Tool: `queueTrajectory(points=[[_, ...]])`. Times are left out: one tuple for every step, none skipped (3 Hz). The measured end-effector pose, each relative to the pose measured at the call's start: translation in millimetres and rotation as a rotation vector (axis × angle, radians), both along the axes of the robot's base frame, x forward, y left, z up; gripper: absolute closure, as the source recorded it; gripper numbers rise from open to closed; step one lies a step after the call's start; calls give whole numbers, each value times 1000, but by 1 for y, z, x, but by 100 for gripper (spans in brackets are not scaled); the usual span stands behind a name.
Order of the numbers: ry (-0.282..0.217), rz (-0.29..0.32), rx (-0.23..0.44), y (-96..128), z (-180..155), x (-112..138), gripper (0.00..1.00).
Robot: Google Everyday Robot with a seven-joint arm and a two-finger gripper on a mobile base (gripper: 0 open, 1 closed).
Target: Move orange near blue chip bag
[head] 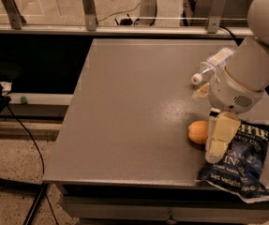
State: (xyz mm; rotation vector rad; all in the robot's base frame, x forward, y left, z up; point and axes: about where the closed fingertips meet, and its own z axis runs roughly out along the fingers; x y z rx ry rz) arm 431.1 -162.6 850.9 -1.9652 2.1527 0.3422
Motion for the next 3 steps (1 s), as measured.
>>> queueTrajectory(points=[[-51,1,87,4,42,13,0],[-127,-13,167,-3,103,26,0],[-183,-17,182,-3,125,33,0]])
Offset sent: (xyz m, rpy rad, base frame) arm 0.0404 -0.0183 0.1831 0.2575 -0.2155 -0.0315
